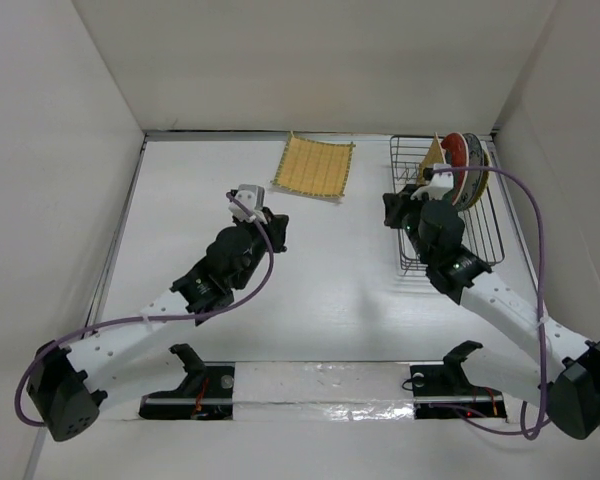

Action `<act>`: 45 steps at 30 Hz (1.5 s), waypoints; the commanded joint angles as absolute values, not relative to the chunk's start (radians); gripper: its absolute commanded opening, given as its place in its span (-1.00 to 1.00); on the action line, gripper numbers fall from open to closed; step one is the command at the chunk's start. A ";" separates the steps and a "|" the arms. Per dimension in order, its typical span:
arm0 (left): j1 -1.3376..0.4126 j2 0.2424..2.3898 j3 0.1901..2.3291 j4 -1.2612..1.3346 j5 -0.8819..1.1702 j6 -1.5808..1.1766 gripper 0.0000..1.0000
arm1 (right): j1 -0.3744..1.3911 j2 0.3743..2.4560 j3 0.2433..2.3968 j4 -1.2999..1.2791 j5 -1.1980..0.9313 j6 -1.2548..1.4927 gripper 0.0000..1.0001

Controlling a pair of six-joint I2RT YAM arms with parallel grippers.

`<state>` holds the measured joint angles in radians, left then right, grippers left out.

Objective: Load the plates into the dish rack

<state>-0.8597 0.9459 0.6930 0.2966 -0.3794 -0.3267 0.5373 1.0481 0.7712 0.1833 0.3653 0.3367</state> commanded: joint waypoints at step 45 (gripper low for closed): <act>-0.252 2.189 1.310 0.609 0.120 -1.048 0.20 | 0.646 0.742 0.586 0.330 0.095 0.408 -0.40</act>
